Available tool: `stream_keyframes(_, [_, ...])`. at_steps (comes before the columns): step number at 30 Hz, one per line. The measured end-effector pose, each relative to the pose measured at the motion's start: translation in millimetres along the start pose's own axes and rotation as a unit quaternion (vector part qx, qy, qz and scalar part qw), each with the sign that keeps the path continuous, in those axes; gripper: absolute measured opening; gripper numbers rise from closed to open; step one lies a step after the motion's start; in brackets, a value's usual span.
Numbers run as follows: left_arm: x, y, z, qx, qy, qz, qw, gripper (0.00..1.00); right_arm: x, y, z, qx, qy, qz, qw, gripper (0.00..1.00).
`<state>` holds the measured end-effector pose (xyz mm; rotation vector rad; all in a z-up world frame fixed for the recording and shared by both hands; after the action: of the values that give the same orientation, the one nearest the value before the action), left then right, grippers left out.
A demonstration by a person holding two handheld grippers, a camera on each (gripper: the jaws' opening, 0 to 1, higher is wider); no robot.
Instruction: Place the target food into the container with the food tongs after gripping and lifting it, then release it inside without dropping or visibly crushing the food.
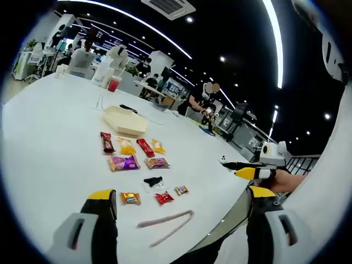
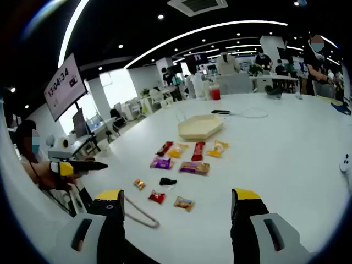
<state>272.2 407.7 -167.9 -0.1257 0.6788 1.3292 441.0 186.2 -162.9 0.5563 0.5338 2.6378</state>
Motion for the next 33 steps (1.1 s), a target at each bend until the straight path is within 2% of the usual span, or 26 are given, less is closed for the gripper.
stream_keyframes(8, [-2.0,-13.5,3.6,0.011,-0.010,-0.005,0.9999,0.99,-6.1,7.0,-6.2,0.002,-0.011,-0.007,0.9999,0.80])
stream_keyframes(11, [-2.2,-15.9,5.7,0.007,-0.013,-0.004,0.9999,0.99,-7.1,5.7,-5.9,0.005,-0.009,-0.005,0.9999,0.80])
stream_keyframes(20, [0.2,-13.5,0.2,0.013,-0.006,0.004,0.9999,0.99,-4.5,-8.8,3.6,0.003,-0.005,0.008,0.9999,0.80])
stream_keyframes(26, [4.4,-12.6,6.5,0.004,-0.006,0.009,0.9999,0.99,-0.2,-15.3,8.4,0.003,0.004,0.017,0.9998,0.80])
stream_keyframes(33, [5.5,-13.5,9.4,0.008,-0.014,0.006,0.9999,0.99,-2.5,-13.8,8.2,-0.002,0.000,0.013,0.9999,0.80])
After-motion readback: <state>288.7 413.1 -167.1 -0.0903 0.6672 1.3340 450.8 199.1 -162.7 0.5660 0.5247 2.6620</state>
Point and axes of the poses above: the point that each gripper's makers call its tool centre point, and the gripper's own axes: y roughly backward along the fingers, x roughly to its left, z roughly out of its top, the point moved 5 cm from there along y, roughly backward along the fingers, and after that the axes turned 2 degrees about -y, right-handed, at the moved point
